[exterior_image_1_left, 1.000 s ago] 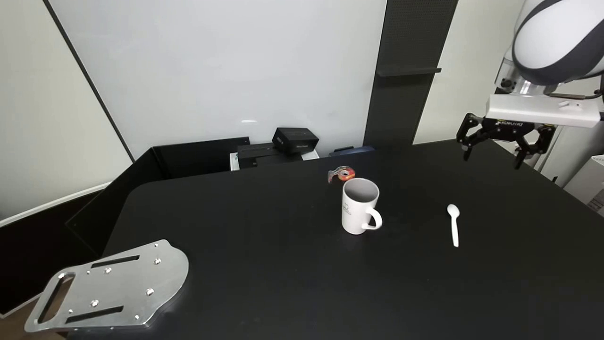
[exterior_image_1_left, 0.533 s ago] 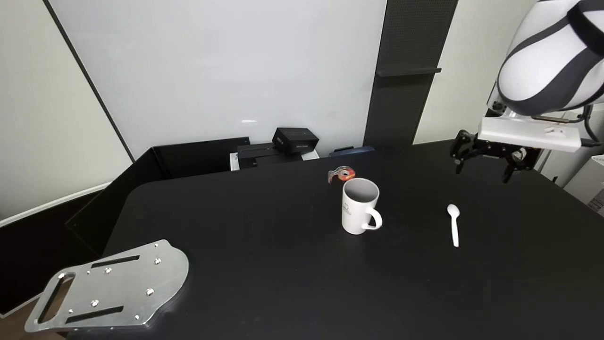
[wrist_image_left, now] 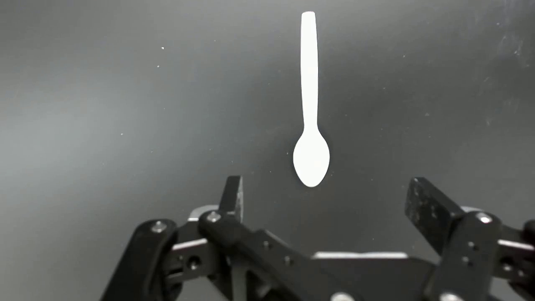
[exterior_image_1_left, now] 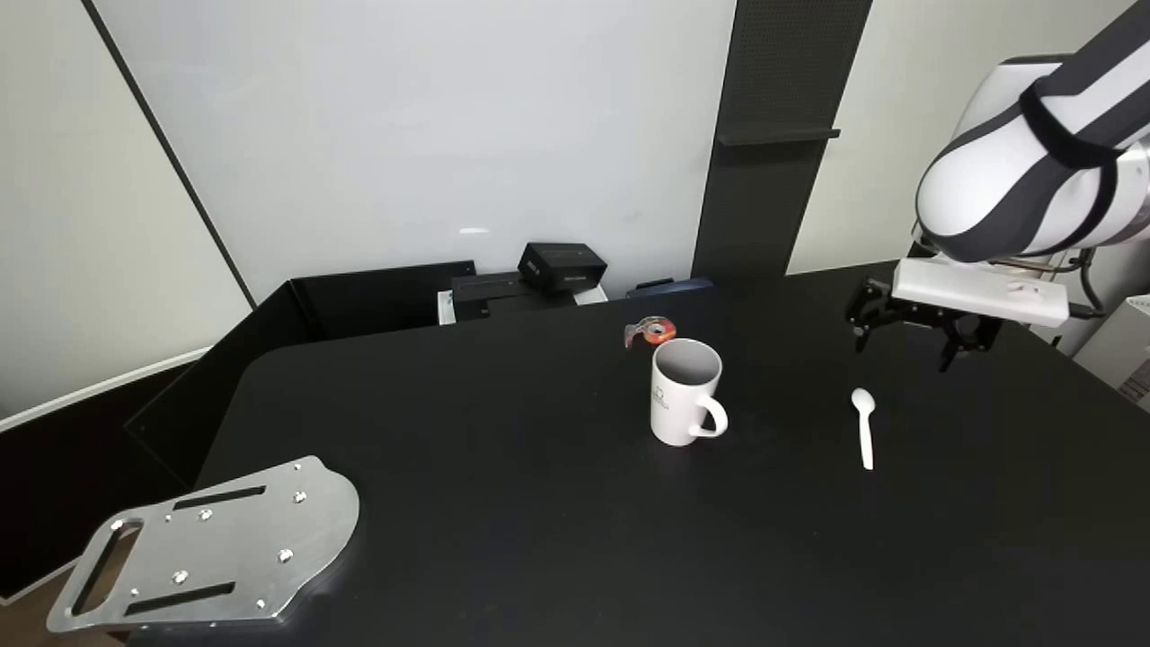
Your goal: Put the spoon in the mug
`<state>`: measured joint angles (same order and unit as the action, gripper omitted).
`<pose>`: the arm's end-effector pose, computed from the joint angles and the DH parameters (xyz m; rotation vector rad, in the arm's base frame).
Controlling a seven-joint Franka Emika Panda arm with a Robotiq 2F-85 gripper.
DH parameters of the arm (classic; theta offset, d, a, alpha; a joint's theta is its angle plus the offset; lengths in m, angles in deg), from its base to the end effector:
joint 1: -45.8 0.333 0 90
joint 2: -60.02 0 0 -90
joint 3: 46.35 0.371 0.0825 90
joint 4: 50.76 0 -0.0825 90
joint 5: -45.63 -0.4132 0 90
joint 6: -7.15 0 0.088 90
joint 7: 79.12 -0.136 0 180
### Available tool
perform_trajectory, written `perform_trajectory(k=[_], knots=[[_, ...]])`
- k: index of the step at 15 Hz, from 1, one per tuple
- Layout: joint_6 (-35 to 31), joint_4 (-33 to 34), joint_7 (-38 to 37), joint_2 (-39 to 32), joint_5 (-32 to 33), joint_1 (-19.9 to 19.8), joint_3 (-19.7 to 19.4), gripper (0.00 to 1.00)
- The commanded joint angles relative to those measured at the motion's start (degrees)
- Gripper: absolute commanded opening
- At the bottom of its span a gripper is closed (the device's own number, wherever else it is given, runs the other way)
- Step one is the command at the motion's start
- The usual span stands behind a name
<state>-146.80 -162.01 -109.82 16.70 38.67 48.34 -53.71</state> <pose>0.6519 -0.0573 0.0755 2.9217 -1.0577 0.0102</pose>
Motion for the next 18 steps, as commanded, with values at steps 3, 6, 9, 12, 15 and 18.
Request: perform_trajectory(k=[3, 6, 9, 12, 15, 18], knots=[[-0.96, 4.24, 0.09, -5.23, -2.8, 0.54, -0.51, 1.0], [-2.68, 4.98, 0.24, -6.98, -3.52, 0.65, -0.33, 1.0], [-4.24, 5.48, -0.3, -8.76, -4.53, 1.22, -0.3, 1.0], [-5.1, 5.95, -0.16, -10.4, -5.01, 1.96, -0.25, 1.0], [-6.06, 6.58, -0.09, -11.89, -5.28, 2.66, -0.28, 1.0], [-7.08, 7.35, 0.05, -13.46, -5.49, 3.3, -0.44, 1.0]])
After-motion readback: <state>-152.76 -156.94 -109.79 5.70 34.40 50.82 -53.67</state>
